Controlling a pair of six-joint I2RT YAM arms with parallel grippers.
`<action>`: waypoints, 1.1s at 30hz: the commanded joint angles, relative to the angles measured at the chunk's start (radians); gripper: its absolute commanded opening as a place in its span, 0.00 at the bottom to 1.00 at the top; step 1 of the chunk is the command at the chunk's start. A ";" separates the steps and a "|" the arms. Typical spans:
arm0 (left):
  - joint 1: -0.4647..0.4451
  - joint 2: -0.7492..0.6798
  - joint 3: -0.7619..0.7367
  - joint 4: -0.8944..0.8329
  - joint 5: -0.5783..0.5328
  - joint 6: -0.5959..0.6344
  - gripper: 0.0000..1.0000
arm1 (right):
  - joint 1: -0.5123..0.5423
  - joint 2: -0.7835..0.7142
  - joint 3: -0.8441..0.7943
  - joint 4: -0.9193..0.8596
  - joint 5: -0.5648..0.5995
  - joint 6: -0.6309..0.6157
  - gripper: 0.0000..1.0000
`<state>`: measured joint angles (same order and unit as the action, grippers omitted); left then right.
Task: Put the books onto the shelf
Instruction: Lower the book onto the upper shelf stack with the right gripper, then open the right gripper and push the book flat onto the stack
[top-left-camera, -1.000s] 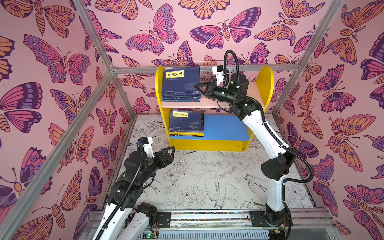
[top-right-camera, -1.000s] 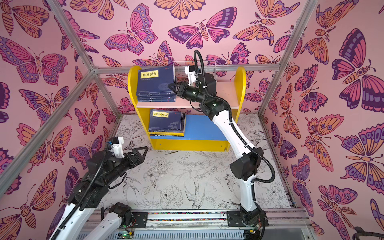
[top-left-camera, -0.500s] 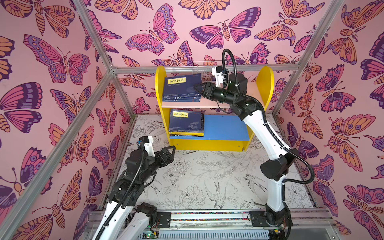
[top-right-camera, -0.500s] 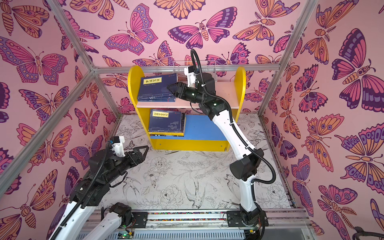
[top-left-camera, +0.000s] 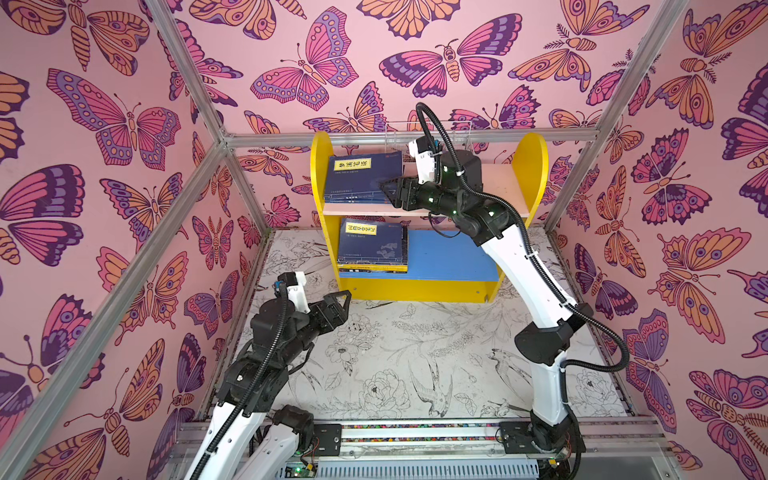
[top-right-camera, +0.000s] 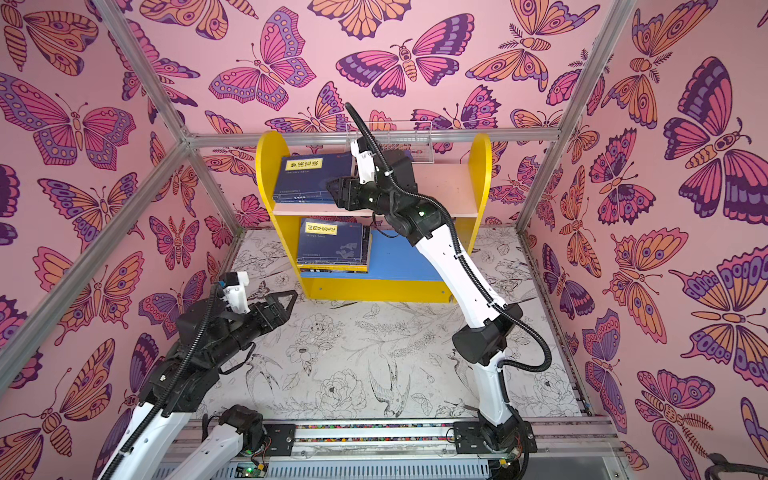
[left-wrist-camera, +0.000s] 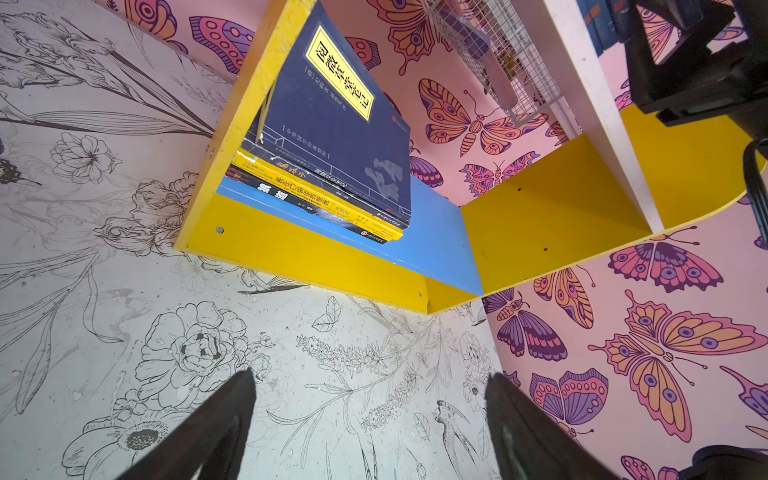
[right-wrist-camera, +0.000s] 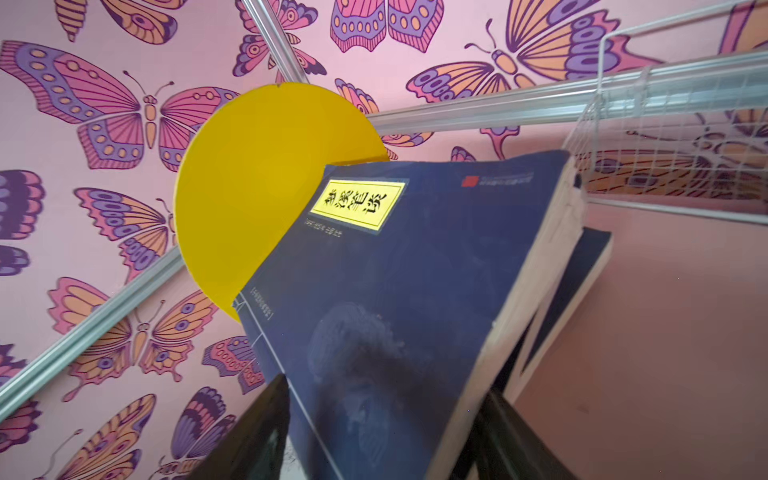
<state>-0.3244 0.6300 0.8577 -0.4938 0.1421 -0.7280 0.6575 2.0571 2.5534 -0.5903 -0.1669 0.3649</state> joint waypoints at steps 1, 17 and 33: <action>0.006 -0.006 -0.017 0.023 0.016 -0.013 0.88 | 0.007 0.014 0.033 -0.058 0.098 -0.106 0.74; 0.005 -0.015 -0.039 0.029 0.011 -0.021 0.88 | 0.066 -0.179 -0.282 0.082 0.116 -0.531 0.85; 0.005 -0.009 -0.045 0.033 0.010 -0.008 0.84 | 0.163 -0.279 -0.525 0.289 0.051 -0.641 0.07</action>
<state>-0.3244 0.6174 0.8257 -0.4717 0.1421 -0.7448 0.8215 1.7569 1.9644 -0.3485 -0.0494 -0.3000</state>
